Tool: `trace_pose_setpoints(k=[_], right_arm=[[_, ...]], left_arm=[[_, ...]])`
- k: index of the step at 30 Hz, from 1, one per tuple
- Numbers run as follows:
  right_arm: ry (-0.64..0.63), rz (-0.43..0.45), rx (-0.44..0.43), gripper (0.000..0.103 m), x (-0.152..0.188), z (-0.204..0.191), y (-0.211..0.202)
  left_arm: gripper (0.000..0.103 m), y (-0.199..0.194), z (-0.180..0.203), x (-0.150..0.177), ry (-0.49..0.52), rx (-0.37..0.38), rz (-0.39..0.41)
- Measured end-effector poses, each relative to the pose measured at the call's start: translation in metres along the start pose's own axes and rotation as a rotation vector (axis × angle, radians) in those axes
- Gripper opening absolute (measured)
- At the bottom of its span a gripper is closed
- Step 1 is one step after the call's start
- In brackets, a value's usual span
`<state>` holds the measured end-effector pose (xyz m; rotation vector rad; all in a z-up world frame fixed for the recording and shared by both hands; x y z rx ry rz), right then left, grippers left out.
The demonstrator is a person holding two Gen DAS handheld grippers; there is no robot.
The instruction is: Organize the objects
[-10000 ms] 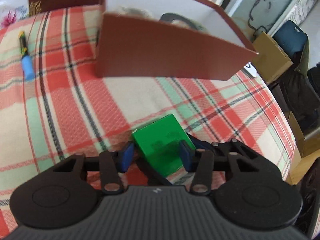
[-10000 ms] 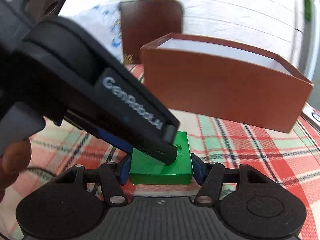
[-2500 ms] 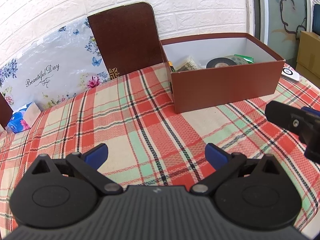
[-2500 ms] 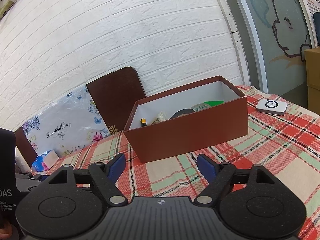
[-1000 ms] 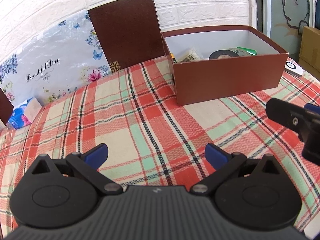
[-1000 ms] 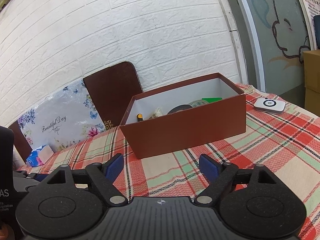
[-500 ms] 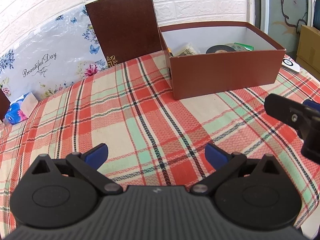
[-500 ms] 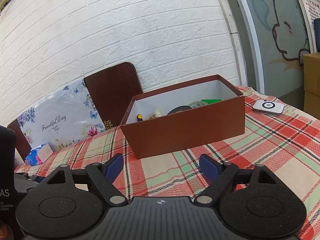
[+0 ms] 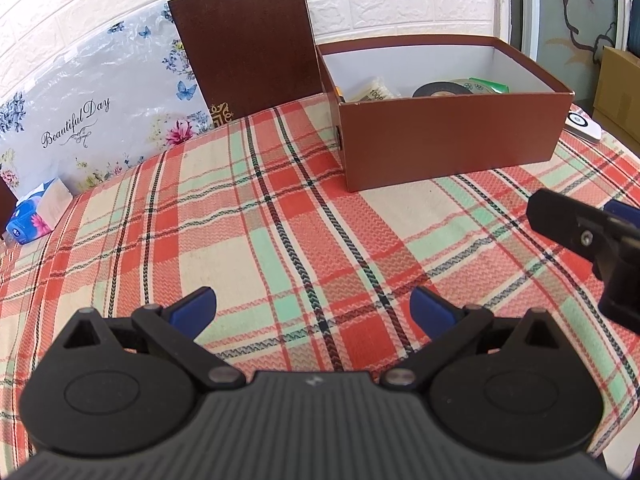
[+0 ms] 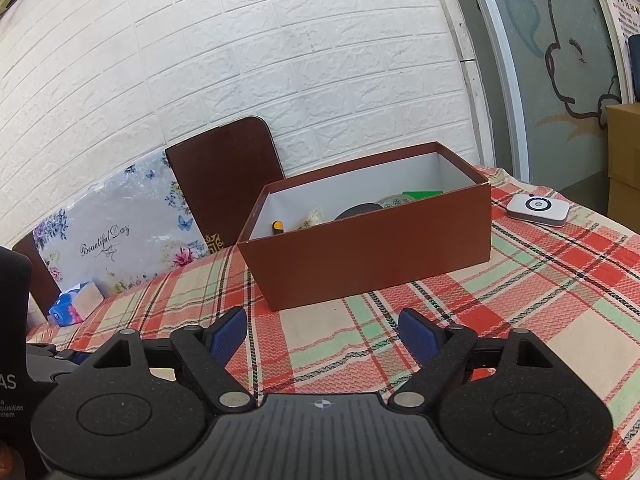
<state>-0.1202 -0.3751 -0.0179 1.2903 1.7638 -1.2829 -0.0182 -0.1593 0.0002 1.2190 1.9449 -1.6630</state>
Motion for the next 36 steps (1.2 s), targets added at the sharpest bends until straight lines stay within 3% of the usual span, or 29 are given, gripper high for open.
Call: trace_pose_setpoints(k=[36], right_arm=[[-0.019,-0.032,0.016,0.084,0.008,-0.004,0.011]], left_arm=[[0.103,0.015,-0.004,0.004,-0.025,0.013,-0.041]])
Point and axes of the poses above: each gripper's, at about its wrist camera, not at the fingertips, and y roughly the way its jaws point, z to its right, x to its underside, the point moved 3 cm from there along y, roughly the way its jaws point, and after that the axes turned 8 degrees about -x, right-handed, at the moved point
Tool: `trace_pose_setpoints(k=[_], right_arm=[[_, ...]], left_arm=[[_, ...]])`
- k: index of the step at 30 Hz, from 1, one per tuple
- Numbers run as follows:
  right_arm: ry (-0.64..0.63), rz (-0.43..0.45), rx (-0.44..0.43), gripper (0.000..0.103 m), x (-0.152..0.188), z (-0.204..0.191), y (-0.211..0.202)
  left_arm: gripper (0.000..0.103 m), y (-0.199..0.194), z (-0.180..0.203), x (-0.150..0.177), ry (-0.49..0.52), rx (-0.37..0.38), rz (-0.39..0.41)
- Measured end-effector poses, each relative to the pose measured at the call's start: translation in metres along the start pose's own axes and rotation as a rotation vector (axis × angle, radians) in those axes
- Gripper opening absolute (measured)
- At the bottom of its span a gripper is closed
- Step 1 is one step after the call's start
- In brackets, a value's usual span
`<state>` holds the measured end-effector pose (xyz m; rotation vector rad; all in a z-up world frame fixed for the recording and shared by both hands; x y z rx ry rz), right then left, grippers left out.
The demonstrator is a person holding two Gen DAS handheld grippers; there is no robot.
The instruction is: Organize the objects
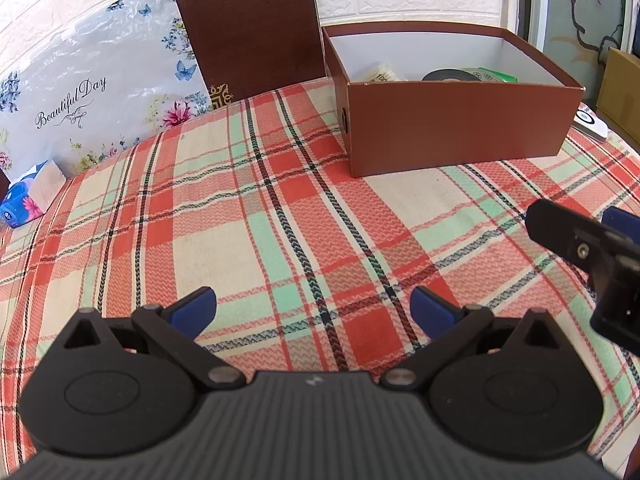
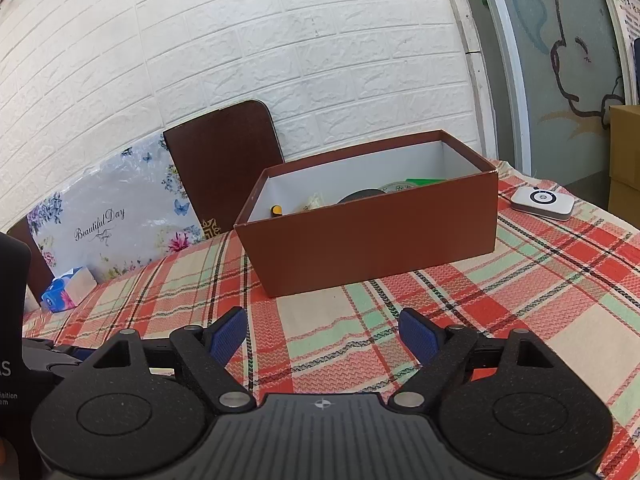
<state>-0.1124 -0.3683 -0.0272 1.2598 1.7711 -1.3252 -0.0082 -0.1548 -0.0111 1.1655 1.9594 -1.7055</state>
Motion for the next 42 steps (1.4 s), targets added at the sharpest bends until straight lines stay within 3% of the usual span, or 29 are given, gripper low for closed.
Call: trace_pose_setpoints(k=[42], right_arm=[[-0.019,-0.009,0.009,0.084,0.0026,-0.0072,0.0058]], left_arm=[[0.103,0.0056,-0.0032,0.0003,-0.005,0.002,-0.011]])
Point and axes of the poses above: each gripper's, at about its wrist camera, not at the fingertips, and y roughly the way its jaws point, z to its right, x to its underside, the point moved 3 cm from there along y, roughly the way its jaws point, and after that the axes turned 8 degrees about -x, right-handed, at the moved point
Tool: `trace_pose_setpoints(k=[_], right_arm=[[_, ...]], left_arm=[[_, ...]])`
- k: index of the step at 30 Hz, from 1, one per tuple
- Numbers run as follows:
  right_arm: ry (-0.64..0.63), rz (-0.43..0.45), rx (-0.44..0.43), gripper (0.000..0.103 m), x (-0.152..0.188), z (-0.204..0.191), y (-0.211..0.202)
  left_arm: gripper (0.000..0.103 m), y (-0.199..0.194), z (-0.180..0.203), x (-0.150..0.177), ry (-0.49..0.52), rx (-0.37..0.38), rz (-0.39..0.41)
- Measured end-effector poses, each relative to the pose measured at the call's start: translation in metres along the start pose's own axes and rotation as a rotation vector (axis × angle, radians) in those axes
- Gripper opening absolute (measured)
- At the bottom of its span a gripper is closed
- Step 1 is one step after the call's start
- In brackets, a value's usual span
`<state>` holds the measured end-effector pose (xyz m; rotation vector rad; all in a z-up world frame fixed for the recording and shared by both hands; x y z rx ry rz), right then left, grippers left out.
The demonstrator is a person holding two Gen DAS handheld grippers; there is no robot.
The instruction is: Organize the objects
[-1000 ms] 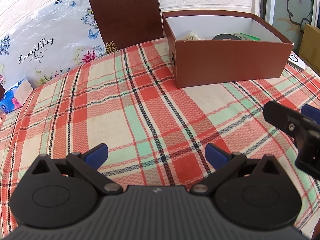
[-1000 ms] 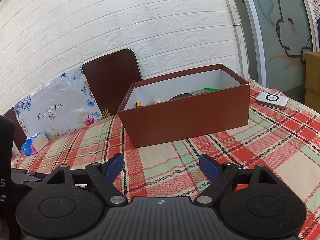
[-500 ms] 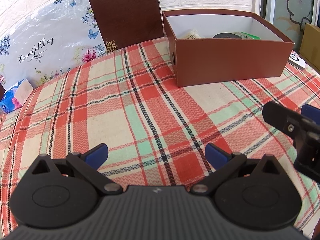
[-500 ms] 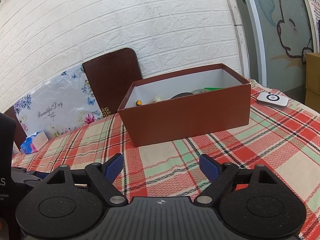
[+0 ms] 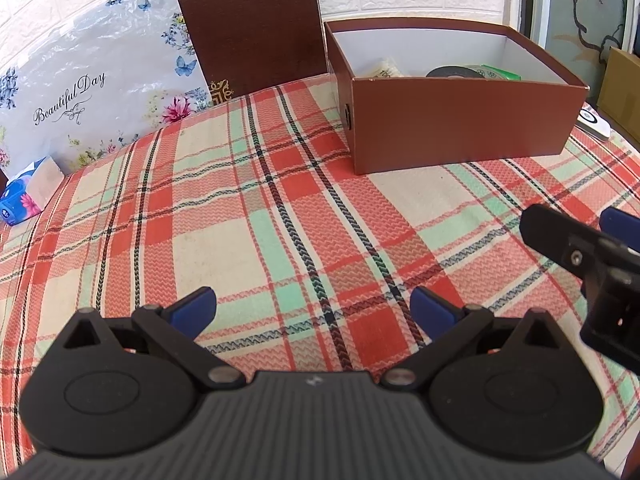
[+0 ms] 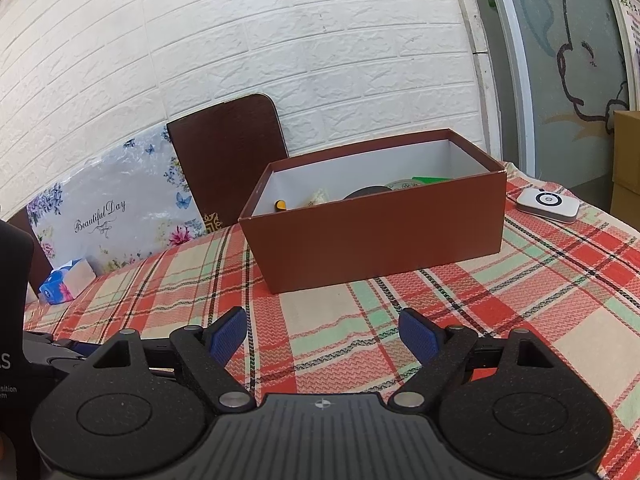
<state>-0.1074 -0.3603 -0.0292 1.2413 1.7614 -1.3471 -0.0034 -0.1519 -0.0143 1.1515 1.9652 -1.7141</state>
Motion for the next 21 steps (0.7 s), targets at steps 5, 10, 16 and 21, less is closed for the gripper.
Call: trace_pose_setpoints(k=[5,10,16,21], right_arm=[[0.0,-0.001,-0.001,0.084,0.0001,0.0004,0.0004],[0.0,-0.001,0.0,0.084,0.0007,-0.0003,0.0006],[0.001,-0.002,0.0,0.084,0.0013,-0.0009,0.0004],[0.001,-0.001,0.002,0.084,0.0015,-0.0015,0.0002]], left_arm=[[0.103,0.0011,-0.0014,0.0005,-0.009,-0.001,-0.005],[0.103,0.0012,-0.0013,0.0006,-0.009,-0.002,-0.005],[0.103,0.0003,-0.0007,0.0012,-0.009,0.011,-0.003],[0.103,-0.0013,-0.0004,0.0012,-0.003,0.015,0.007]])
Point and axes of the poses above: each gripper's, at about its wrist camera, not at the fingertips, and y roughly the way its jaws point, z to its right, x to its underside, the point moved 3 cm from there along y, roughly the way its jaws point, and after that the axes turned 8 degrees about -x, right-handed, at the moved point
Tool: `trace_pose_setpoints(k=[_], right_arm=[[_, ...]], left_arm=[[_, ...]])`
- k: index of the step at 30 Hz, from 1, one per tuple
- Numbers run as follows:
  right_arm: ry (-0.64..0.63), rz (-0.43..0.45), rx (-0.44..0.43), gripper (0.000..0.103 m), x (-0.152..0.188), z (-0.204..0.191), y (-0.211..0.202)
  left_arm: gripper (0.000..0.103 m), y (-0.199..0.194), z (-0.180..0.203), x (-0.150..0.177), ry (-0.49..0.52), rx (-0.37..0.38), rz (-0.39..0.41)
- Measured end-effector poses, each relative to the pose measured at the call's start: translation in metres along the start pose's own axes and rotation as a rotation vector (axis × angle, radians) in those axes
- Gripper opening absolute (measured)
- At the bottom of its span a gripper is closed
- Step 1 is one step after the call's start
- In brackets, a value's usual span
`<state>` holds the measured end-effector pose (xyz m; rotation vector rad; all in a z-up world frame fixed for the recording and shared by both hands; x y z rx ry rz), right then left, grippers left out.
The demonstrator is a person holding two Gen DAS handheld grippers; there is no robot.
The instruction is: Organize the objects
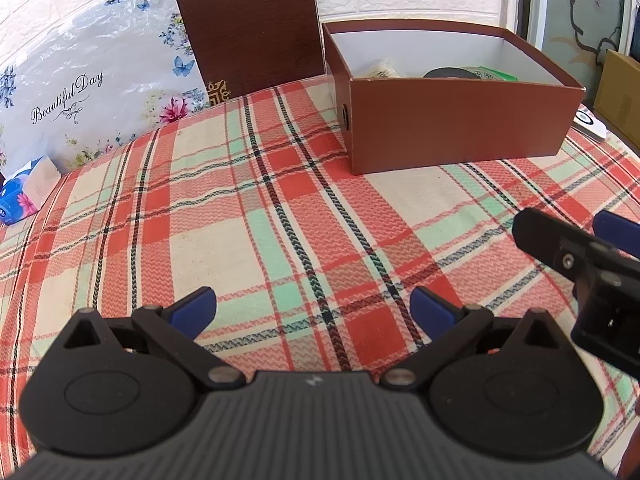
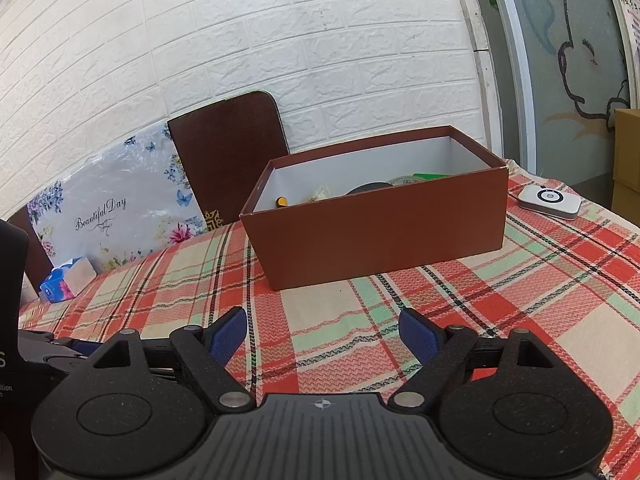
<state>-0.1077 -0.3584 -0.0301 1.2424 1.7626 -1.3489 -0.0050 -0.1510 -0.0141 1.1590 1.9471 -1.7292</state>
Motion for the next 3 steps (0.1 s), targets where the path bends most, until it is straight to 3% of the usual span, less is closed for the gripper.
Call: trace_pose_setpoints(k=[3], right_arm=[[0.0,0.001,0.001,0.084,0.0002,-0.0003,-0.0002]], left_arm=[[0.103,0.0015,-0.0002,0.0001,0.0,0.003,-0.012]])
Point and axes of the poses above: each gripper's, at about its wrist camera, not at the fingertips, and y roughly the way its jaws point, z to its right, x to its underside, the point moved 3 cm from there along y, roughly the way its jaws point, and after that the axes turned 8 degrees about -x, right-handed, at the moved point
